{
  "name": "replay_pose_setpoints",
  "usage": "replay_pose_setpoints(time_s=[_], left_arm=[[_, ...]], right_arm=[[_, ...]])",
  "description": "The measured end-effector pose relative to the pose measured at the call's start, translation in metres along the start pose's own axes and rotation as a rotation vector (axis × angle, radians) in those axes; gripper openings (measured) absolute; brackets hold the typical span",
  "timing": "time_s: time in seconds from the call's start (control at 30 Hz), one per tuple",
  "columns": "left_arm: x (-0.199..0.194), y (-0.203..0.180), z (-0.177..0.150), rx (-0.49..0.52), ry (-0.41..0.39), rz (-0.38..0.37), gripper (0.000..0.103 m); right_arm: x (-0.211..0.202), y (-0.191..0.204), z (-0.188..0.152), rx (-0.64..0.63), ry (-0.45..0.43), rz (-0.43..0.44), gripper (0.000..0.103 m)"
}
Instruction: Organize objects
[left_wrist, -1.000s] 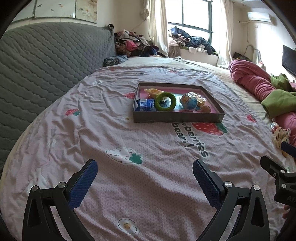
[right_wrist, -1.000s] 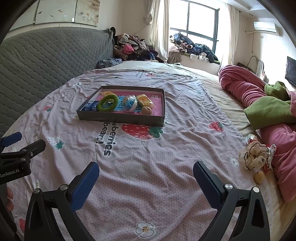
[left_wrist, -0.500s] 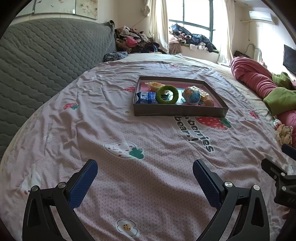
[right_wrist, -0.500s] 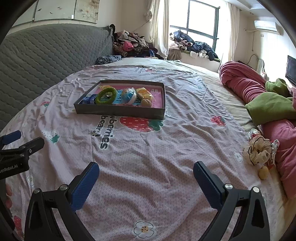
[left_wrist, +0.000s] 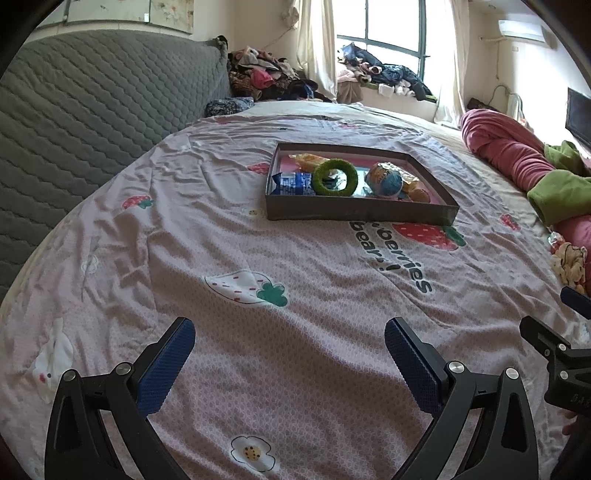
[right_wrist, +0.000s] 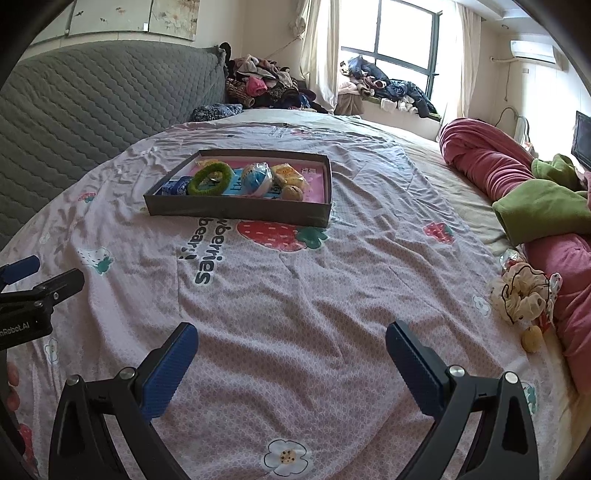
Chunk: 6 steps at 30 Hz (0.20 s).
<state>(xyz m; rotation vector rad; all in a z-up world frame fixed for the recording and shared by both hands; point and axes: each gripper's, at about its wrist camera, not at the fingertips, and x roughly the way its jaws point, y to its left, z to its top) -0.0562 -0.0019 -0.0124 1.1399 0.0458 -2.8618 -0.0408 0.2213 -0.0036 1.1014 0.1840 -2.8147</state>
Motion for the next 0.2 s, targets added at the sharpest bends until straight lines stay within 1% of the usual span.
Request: replay_pose_setpoints(time_s=[0.2], left_arm=[[0.0025,0.0018,-0.0018,-0.005,-0.005,0.005,0.102]], right_arm=[[0.0034,-0.0006,-0.0013,-0.001,0.006,-0.003,0.102]])
